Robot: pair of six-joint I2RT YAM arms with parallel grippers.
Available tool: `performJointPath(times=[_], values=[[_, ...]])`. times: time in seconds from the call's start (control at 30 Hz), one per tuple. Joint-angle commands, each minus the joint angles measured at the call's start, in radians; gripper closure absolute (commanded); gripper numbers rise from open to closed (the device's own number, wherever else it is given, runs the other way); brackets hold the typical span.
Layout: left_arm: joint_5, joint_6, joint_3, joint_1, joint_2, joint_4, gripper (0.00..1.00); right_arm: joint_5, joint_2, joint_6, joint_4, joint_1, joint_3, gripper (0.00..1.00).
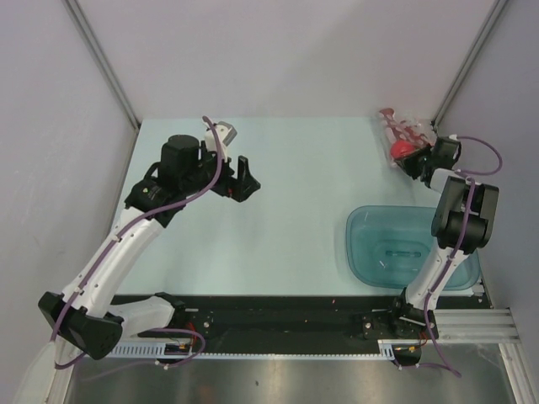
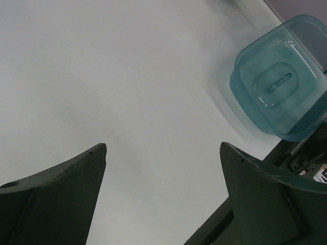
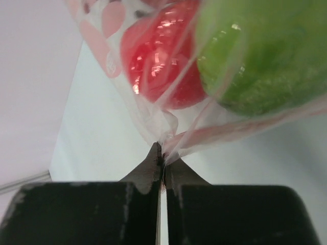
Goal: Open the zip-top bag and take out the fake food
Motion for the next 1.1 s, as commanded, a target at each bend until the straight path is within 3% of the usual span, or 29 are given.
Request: performJointPath(times=[0.0,0.3,0.47,0.53,0.6,0.63,0.73,0.9,1.07], values=[[0.055,-0.055,0.003,-0.005,-0.018,0.036,0.04,-0.069,-0.086,-0.026,-0.060,0.102,0.041,1.00],[0.127,-0.109,0.020,0.009,0.085,0.036,0.04,-0.179,-0.143,0.028,-0.135,0.335,-0.004,1.00],[0.259,-0.161,0.003,0.031,0.178,0.068,0.08,-0.274,-0.161,0.074,-0.137,0.479,-0.071,0.94],[0.287,-0.181,-0.011,0.031,0.198,0.088,0.10,-0.285,-0.187,0.078,-0.137,0.508,-0.099,0.87],[0.334,-0.216,-0.021,0.031,0.228,0.112,0.11,-0.311,-0.201,0.072,-0.178,0.525,-0.119,0.69],[0.346,-0.232,-0.040,0.031,0.237,0.126,0.12,-0.334,-0.203,0.063,-0.192,0.527,-0.116,0.55],[0.405,-0.313,-0.101,0.029,0.251,0.224,0.15,-0.339,-0.225,0.010,-0.291,0.532,-0.099,0.31],[0.437,-0.468,-0.163,0.029,0.284,0.368,0.18,-0.235,-0.301,-0.134,-0.564,0.527,-0.041,0.11],[0.439,-0.603,-0.178,0.021,0.372,0.508,0.19,-0.132,-0.376,-0.181,-0.700,0.524,-0.056,0.09]])
